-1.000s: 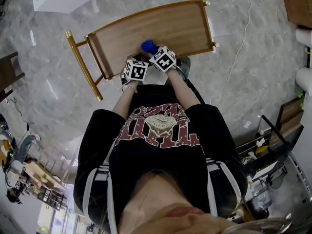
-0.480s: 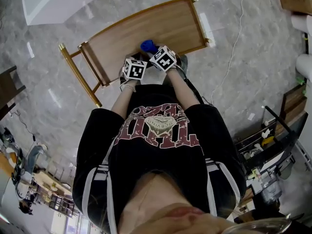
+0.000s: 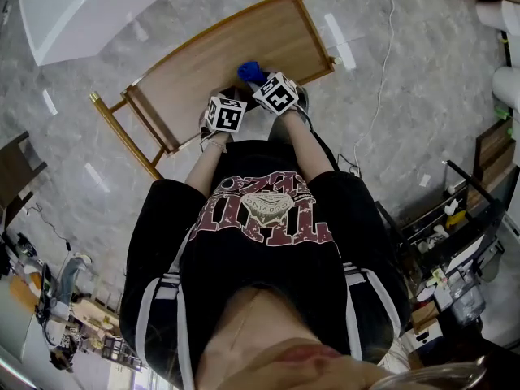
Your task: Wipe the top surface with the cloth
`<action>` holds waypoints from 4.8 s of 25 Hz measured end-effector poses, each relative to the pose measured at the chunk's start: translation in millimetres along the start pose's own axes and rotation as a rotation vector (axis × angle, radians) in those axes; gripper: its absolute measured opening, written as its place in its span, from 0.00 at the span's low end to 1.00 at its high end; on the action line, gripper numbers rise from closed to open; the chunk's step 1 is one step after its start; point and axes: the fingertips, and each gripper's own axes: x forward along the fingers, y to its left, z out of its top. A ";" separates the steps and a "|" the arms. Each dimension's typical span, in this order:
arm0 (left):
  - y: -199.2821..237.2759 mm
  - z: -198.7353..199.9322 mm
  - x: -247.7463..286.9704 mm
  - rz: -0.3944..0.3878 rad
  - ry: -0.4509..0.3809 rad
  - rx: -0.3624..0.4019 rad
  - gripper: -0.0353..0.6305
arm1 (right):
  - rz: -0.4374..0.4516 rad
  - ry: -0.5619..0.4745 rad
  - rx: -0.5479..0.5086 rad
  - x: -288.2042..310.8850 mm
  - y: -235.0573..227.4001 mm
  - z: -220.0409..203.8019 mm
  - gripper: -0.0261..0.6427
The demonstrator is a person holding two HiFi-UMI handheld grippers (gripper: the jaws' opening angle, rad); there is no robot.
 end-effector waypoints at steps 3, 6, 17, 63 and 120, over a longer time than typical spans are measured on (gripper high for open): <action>-8.1 5.5 7.4 -0.014 0.004 0.016 0.13 | -0.019 -0.006 0.010 -5.8 -15.1 -4.9 0.12; -15.2 11.9 12.0 -0.026 0.003 0.031 0.13 | -0.031 -0.006 0.017 -11.1 -26.1 -8.9 0.12; -36.0 29.4 24.2 -0.057 -0.007 0.062 0.13 | -0.071 -0.026 0.047 -24.6 -48.1 -15.5 0.12; -56.4 48.0 34.7 -0.057 -0.040 0.049 0.13 | -0.318 -0.067 0.068 -94.1 -153.3 -48.6 0.12; 118.6 124.1 -256.3 0.391 -0.778 -0.298 0.13 | 0.086 -0.616 -0.227 -88.4 80.6 267.5 0.12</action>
